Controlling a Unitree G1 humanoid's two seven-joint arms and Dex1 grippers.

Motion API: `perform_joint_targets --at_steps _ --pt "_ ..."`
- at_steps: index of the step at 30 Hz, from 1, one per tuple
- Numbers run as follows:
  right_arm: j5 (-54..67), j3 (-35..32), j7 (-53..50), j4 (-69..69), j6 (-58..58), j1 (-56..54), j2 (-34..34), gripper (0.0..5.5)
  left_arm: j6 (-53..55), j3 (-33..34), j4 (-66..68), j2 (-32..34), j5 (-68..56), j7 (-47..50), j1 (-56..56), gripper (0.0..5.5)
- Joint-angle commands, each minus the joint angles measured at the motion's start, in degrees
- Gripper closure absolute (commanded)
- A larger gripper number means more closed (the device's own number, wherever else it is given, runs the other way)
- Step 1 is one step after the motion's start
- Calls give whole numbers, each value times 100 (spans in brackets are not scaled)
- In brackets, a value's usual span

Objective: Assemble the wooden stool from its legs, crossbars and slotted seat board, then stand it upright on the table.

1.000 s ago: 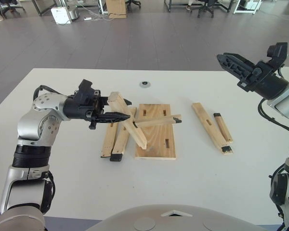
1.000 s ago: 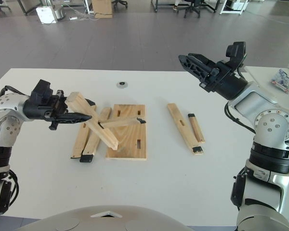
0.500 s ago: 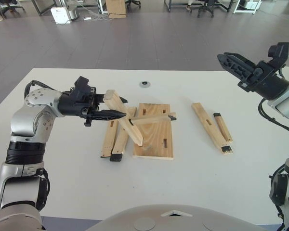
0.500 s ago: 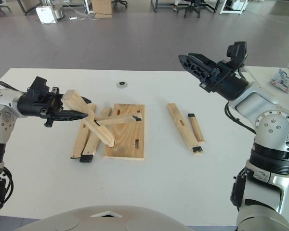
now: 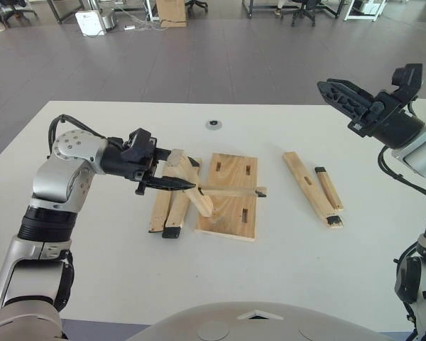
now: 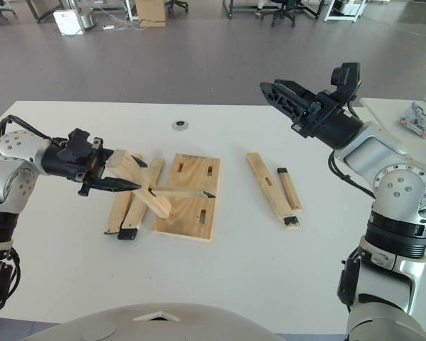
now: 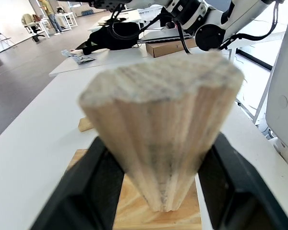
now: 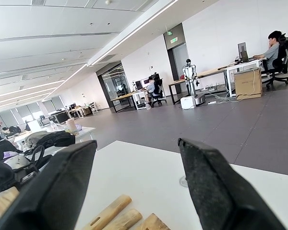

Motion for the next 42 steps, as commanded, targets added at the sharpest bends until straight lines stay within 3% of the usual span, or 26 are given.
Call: perform_joint_targets --at_steps 1,7,15,17,26,30,32,34,42 --pt "76 -32 -91 -127 75 40 61 233 390 -718 -159 269 682 114 470 345" --pt "121 -61 -171 -175 87 36 71 233 676 -1162 -504 681 806 307 1035 345" --pt "156 -44 -255 -128 77 6 134 233 2001 -1179 -921 849 209 780 725 345" --pt "144 -33 -262 -124 63 6 158 233 2082 -1162 -953 823 96 807 703 275" --pt "106 -19 -257 -140 36 3 218 233 1720 -479 -778 736 186 1144 707 111" --pt "123 -95 -305 -239 44 143 201 233 912 -561 -413 1453 956 772 1124 106" --pt "101 -88 -300 -239 40 179 196 233 787 -554 -241 1508 1108 744 1270 106" --pt "90 -59 -289 -217 38 149 189 233 739 -522 -125 1333 1232 992 1357 106" --pt "29 -6 -242 -118 30 151 211 233 1356 -123 -28 -503 1589 3892 1794 106"
